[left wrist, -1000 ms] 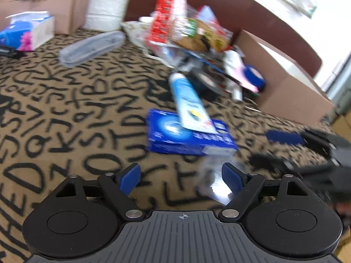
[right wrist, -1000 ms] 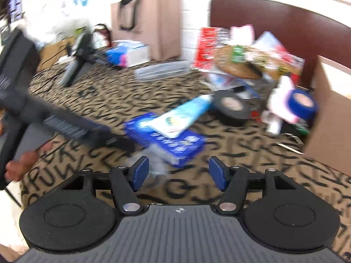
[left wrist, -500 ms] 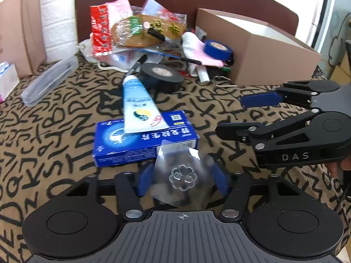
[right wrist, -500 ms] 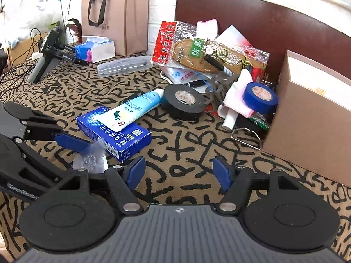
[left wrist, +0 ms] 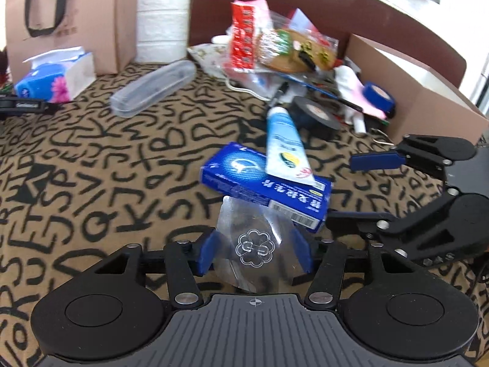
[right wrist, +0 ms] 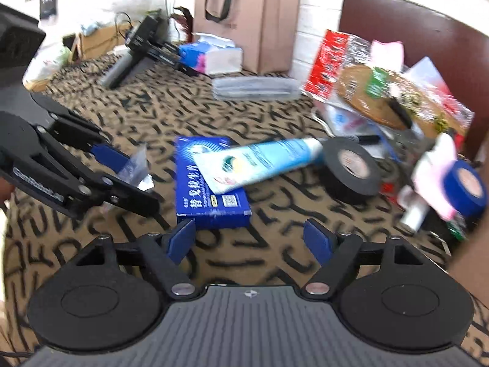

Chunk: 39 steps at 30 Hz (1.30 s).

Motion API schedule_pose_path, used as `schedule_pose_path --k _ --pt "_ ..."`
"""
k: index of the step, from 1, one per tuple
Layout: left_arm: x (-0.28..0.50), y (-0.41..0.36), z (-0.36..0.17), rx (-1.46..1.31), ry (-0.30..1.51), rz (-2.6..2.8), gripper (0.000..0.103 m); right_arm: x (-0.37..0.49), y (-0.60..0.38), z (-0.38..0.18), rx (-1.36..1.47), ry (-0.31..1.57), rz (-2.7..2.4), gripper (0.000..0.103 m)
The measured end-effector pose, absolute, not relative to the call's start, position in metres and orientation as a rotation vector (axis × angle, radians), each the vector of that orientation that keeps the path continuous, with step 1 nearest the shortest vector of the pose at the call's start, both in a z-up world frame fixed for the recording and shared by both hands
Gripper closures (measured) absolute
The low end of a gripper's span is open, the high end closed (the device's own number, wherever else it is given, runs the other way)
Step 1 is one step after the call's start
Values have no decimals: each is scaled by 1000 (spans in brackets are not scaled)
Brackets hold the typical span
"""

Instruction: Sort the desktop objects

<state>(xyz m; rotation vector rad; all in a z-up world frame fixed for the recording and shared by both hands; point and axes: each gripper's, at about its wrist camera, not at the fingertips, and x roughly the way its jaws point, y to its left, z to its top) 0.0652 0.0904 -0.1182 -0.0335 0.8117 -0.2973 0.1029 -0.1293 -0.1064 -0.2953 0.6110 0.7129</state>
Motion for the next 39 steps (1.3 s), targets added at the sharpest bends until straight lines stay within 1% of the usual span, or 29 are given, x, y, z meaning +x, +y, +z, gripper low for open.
schedule_pose_path --k 7,9,11,13,15,16,17,20,24,30,33,39 --pt "66 102 -120 -57 815 -274 47 90 -117 -102 -273 621 753 20" --pt "64 102 -120 -54 812 -276 46 93 -106 -106 -306 632 721 20" --pt "62 104 -120 -53 815 -270 44 98 -95 -110 -322 633 717 24" --pt "62 108 -120 -64 815 -257 40 102 -87 -112 -311 633 727 25" --pt "63 110 -121 -73 822 -252 40 103 -80 -115 -333 622 715 25" --pt "62 110 -121 -72 823 -251 41 104 -78 -116 -336 626 713 34" --pt "61 110 -121 -71 822 -253 41 104 -78 -116 -316 638 723 41" --pt "59 108 -121 -63 821 -262 44 98 -86 -114 -290 665 701 41" --pt "57 104 -119 -75 817 -282 45 84 -104 -110 -260 690 658 41" --pt "53 94 -100 -84 779 -328 45 61 -149 -96 -50 703 631 42" --pt "54 83 -86 -69 743 -356 45 48 -165 -83 -1 673 626 42" --pt "66 43 -52 -40 664 -422 45 35 -192 -53 0 568 552 42"
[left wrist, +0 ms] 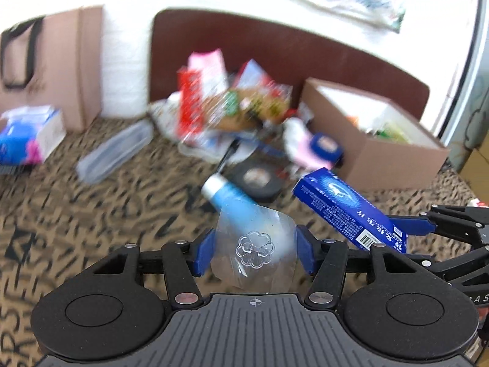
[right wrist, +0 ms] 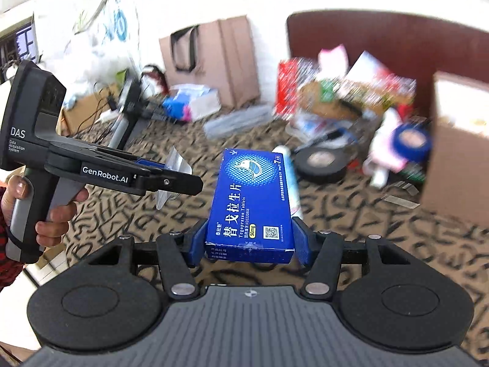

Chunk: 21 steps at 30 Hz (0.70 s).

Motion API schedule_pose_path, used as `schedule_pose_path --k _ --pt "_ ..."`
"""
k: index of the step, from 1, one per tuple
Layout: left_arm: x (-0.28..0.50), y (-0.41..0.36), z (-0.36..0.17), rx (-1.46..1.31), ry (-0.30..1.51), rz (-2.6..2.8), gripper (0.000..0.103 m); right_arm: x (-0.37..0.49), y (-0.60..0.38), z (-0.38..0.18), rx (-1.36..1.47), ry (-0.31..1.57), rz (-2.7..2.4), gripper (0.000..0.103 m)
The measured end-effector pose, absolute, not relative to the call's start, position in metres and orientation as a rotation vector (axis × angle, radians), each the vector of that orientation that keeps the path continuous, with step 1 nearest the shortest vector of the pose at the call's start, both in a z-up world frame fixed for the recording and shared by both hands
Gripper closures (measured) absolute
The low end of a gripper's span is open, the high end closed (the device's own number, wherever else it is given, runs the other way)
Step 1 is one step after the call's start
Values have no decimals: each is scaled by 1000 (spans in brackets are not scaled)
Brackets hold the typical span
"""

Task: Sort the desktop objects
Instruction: 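Carry the clear sheet in the left tool and blue box in the right tool to the cardboard box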

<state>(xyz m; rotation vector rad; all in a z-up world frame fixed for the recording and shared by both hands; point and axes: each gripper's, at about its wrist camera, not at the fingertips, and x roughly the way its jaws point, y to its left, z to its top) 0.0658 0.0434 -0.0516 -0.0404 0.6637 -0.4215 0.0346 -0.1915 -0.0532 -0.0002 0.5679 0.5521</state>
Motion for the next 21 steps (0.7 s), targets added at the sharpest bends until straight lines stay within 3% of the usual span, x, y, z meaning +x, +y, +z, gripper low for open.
schedule_pose_path --k 13,21 --pt "127 -93 23 -58 551 -613 43 41 -291 10 -17 360 224 41" --pt "186 -188 31 -64 604 -679 43 78 -358 15 -45 377 23 41"
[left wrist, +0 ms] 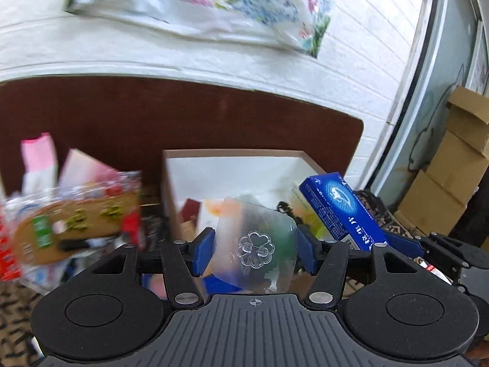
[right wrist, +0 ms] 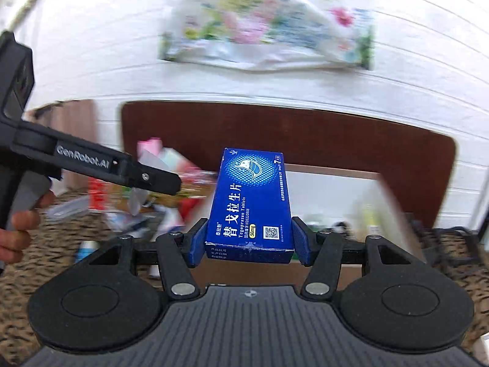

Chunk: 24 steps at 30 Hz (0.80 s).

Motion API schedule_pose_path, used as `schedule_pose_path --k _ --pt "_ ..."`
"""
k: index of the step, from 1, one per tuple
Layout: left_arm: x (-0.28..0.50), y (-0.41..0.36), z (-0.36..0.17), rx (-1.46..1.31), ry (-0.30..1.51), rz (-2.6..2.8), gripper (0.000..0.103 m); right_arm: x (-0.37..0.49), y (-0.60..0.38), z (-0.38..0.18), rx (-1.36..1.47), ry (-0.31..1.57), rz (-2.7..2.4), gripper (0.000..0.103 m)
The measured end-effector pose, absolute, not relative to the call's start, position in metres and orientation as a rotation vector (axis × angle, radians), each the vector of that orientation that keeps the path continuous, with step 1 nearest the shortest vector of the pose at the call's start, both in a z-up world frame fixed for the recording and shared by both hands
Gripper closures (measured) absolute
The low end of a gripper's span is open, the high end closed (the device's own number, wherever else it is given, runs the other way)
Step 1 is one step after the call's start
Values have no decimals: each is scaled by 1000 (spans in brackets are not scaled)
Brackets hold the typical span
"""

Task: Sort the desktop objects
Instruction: 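Carry the clear sheet in the left tool and blue box in the right tool to the cardboard box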

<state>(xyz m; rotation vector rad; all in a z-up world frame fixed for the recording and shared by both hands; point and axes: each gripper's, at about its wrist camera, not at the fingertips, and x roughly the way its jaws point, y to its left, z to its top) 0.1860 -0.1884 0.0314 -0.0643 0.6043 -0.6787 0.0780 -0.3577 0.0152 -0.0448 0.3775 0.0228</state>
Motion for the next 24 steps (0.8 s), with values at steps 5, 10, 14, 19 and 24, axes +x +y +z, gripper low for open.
schedule_pose_path --k 5,10,14,19,24 --pt "225 -234 17 -50 671 -681 43 106 -393 5 -48 426 -77 41" --pt "258 -265 3 -24 714 -659 43 141 -413 -7 -79 489 -111 41" --pt "278 -280 -6 -12 735 -638 43 164 -422 -15 -97 527 -123 41" --pt "295 -294 -11 7 745 -626 31 188 -429 -22 -111 575 -127 41" --pt "295 -292 -8 -52 721 -671 5 207 -430 -24 -144 609 -127 41"
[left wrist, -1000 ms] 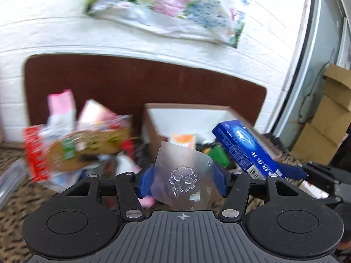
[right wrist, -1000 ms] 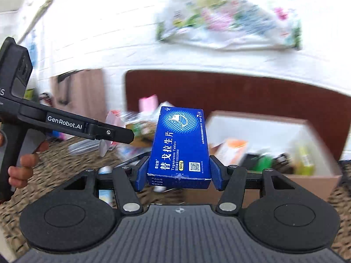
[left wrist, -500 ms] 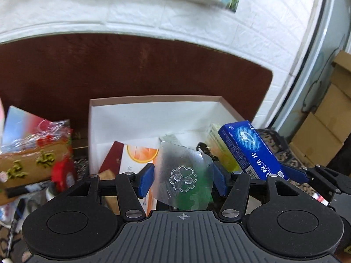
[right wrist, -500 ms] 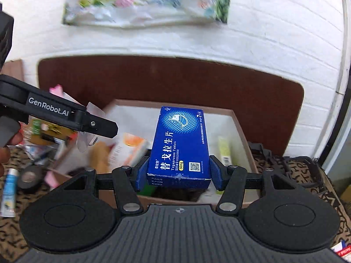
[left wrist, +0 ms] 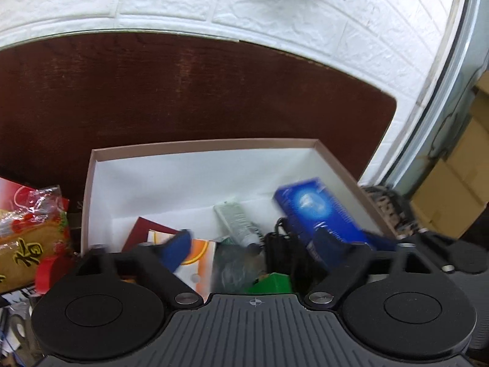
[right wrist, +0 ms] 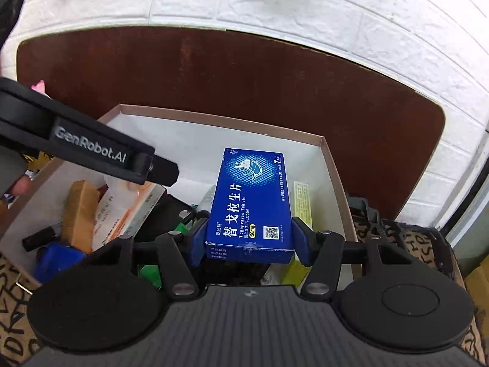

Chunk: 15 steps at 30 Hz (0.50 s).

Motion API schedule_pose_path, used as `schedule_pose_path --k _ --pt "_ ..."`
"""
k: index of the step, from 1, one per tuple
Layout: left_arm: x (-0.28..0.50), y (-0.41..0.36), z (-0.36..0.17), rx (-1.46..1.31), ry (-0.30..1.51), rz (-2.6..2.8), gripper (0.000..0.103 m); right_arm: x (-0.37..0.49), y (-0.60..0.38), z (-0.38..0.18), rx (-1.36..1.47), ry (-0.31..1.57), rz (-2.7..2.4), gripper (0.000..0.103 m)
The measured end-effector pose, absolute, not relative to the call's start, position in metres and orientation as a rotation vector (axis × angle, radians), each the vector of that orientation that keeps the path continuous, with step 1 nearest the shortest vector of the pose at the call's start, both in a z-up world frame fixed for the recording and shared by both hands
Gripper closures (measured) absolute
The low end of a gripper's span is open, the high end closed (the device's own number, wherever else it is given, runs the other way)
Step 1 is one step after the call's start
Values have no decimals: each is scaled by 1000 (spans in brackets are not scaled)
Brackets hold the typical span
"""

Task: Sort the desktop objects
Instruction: 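Carry the clear sheet in the left tool and blue box in the right tool to the cardboard box, then open the left tool over the cardboard box while the right tool releases the blue box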

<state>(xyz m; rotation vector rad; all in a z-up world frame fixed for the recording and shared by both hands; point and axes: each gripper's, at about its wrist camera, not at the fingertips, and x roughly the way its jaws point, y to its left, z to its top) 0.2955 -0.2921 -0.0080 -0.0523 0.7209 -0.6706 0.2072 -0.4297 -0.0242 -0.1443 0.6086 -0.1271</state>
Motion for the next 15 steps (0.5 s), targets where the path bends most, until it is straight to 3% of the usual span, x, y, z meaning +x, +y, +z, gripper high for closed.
schedule_pose_path --k 3,5,8,15 --pt "291 -288 -5 -54 694 -668 4 211 -431 -28 -135 631 -122 38" --pt "287 -286 -4 -40 678 -643 0 207 -431 -28 -137 609 -142 18" --pt "280 -281 -4 -26 627 -575 0 196 -427 -26 -150 569 -159 9" --pt "256 -277 -6 40 581 -544 0 172 -418 -19 -127 536 -167 2"
